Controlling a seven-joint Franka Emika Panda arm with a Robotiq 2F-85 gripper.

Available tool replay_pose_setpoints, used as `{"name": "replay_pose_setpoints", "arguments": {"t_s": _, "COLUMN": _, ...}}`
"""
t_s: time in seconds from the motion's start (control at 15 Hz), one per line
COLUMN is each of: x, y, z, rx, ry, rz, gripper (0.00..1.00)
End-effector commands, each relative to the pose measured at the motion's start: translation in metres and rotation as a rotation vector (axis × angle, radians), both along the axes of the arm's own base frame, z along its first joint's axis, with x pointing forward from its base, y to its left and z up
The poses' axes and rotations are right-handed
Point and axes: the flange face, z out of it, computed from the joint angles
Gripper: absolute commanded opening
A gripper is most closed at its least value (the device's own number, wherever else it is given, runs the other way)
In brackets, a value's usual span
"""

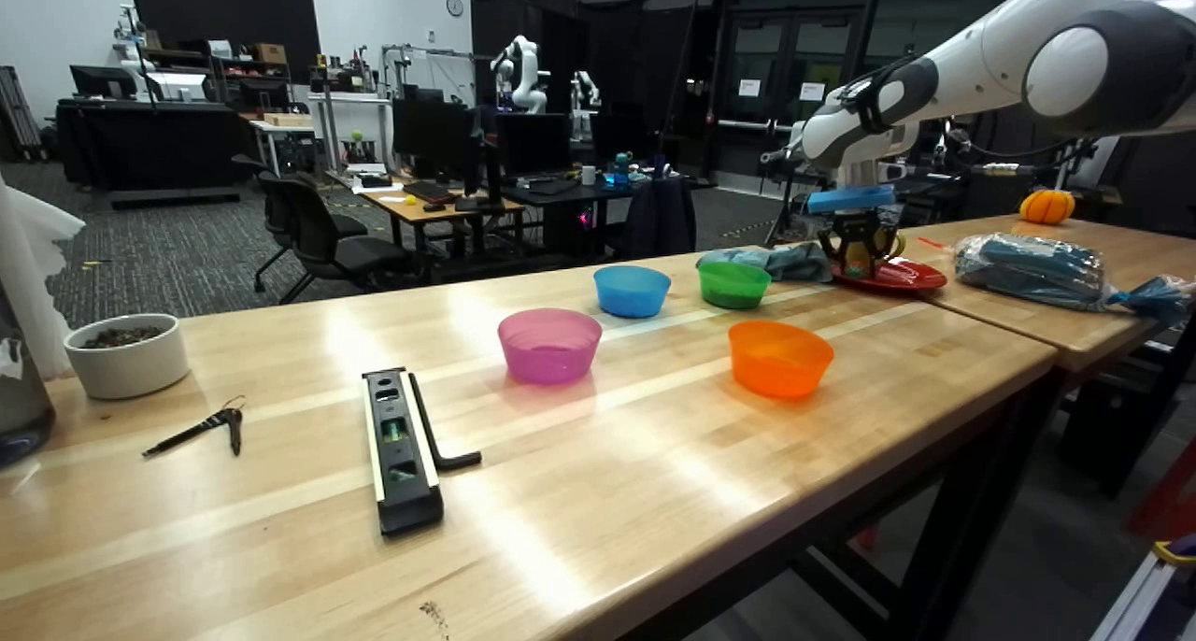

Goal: Remove the toy fruit from the orange plate and put it in the pink bowl

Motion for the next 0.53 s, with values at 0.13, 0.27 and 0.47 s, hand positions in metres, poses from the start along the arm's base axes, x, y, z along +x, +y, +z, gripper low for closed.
{"name": "replay_pose_setpoints", "arguments": {"t_s": 0.13, "x": 0.0, "y": 0.001, "z": 0.021, "rx": 0.057, "ry": -0.035, "rz": 0.032, "gripper": 0.22}}
{"name": "replay_pose_setpoints", "arguments": {"t_s": 0.27, "x": -0.001, "y": 0.002, "z": 0.034, "rx": 0.067, "ry": -0.057, "rz": 0.068, "gripper": 0.22}}
{"name": "replay_pose_setpoints", "arguments": {"t_s": 0.47, "x": -0.005, "y": 0.004, "z": 0.058, "rx": 0.067, "ry": -0.086, "rz": 0.131, "gripper": 0.22}}
